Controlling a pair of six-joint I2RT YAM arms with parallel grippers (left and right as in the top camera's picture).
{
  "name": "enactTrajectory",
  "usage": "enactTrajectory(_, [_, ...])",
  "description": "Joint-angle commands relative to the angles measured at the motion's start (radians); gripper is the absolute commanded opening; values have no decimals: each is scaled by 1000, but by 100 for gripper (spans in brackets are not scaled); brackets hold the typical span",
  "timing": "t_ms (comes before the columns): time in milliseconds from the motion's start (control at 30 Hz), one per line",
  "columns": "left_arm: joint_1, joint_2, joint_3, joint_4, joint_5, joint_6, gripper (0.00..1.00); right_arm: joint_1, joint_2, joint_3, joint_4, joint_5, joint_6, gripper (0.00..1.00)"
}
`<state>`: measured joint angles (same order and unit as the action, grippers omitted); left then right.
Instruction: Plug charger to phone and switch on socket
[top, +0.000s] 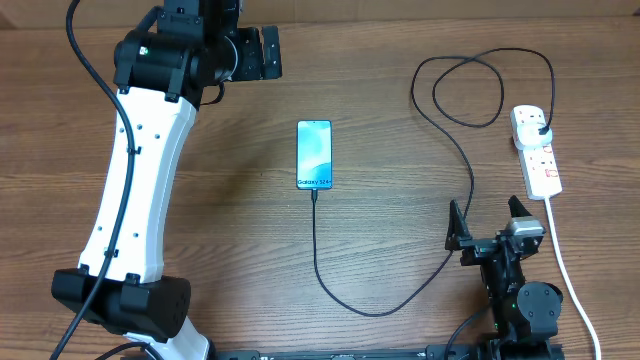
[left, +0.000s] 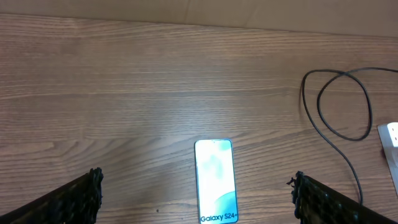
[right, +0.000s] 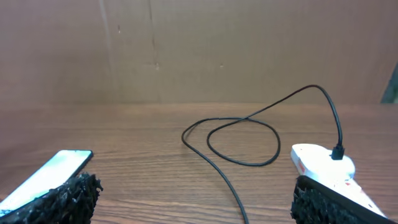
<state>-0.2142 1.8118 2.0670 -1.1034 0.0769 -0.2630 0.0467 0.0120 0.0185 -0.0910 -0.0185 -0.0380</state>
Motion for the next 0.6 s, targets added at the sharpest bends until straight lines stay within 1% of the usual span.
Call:
enactTrajectory(0, [-2,-1,-4,0,-6,-6,100,4,-9,-10,2,6,-61,100])
enactTrajectory(567, [-2,-1,-4,0,-6,-6,100,3,-9,-10,2,10,-41,100])
